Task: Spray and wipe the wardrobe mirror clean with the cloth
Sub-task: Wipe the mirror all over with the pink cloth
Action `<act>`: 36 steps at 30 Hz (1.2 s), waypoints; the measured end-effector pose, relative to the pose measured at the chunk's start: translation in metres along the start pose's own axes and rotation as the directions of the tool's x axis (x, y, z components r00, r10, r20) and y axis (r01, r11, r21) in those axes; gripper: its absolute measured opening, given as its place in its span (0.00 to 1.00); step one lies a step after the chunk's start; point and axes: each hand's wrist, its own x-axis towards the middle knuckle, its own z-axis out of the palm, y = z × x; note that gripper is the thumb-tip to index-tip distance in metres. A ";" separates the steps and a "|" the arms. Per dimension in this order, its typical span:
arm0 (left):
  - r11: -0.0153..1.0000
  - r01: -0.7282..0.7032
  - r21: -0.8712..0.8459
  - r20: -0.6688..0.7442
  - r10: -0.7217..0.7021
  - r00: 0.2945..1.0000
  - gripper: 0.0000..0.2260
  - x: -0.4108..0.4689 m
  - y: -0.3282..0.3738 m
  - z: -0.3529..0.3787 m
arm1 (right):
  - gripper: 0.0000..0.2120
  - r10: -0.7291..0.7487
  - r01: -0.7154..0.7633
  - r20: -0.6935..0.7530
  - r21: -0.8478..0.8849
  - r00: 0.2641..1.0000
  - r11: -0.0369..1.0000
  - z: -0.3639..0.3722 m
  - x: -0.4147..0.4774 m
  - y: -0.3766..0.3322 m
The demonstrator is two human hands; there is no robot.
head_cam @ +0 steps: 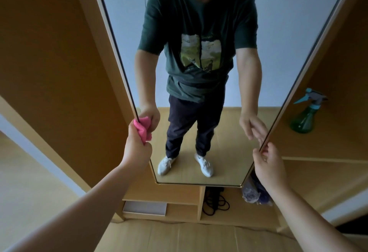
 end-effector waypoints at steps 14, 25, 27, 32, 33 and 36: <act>0.991 0.134 -0.027 0.051 -0.132 0.990 0.32 -0.012 -0.060 0.034 | 0.22 0.113 -0.113 0.018 -0.018 0.993 0.993 0.025 -0.004 0.052; 0.979 0.200 -0.020 0.070 -0.199 0.978 0.27 -0.020 -0.096 0.056 | 0.19 0.206 -0.208 0.093 0.012 0.974 0.978 0.038 -0.009 0.073; 0.978 0.209 -0.022 0.070 -0.207 0.976 0.27 -0.022 -0.103 0.060 | 0.19 0.206 -0.207 0.098 -0.003 0.974 0.978 0.038 -0.009 0.075; 0.976 0.219 -0.015 0.076 -0.217 0.973 0.29 -0.024 -0.121 0.070 | 0.22 0.215 -0.211 0.118 -0.042 0.969 0.977 0.040 -0.011 0.086; 0.975 0.223 -0.017 0.077 -0.221 0.972 0.29 -0.025 -0.126 0.072 | 0.23 0.218 -0.214 0.118 -0.048 0.969 0.976 0.041 -0.012 0.088; 0.972 0.235 -0.019 0.081 -0.233 0.969 0.29 -0.026 -0.139 0.079 | 0.24 0.219 -0.212 0.121 -0.072 0.968 0.975 0.043 -0.013 0.093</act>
